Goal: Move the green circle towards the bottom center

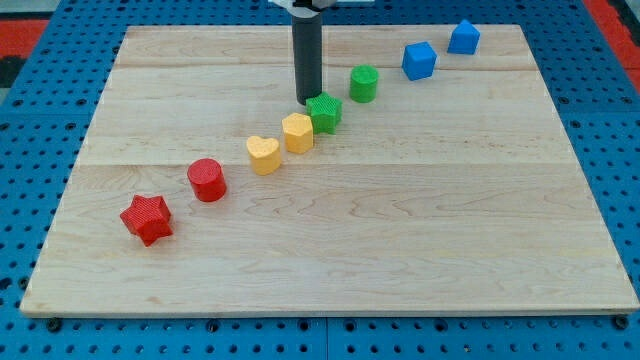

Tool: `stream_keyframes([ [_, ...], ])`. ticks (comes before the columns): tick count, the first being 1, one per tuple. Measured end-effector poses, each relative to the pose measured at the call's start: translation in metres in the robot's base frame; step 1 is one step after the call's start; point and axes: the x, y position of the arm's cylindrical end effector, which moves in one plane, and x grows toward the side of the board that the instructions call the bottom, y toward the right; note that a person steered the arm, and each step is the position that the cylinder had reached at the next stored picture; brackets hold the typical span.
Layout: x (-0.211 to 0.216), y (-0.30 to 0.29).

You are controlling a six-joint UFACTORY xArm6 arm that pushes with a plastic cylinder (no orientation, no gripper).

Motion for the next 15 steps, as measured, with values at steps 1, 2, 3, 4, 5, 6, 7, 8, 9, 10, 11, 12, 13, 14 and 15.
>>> stream_keyframes([
  [1, 0.000, 0.000],
  [2, 0.000, 0.000],
  [3, -0.005, -0.004],
  [4, -0.031, -0.047],
  [5, -0.044, -0.119],
  [6, -0.019, -0.160],
  [7, 0.027, -0.166],
  [8, 0.045, -0.180],
  [9, 0.040, -0.193],
  [10, -0.004, -0.165],
  [11, -0.012, -0.085],
  [12, -0.034, -0.026],
  [13, -0.077, 0.024],
  [14, -0.085, 0.078],
  [15, -0.058, 0.081],
])
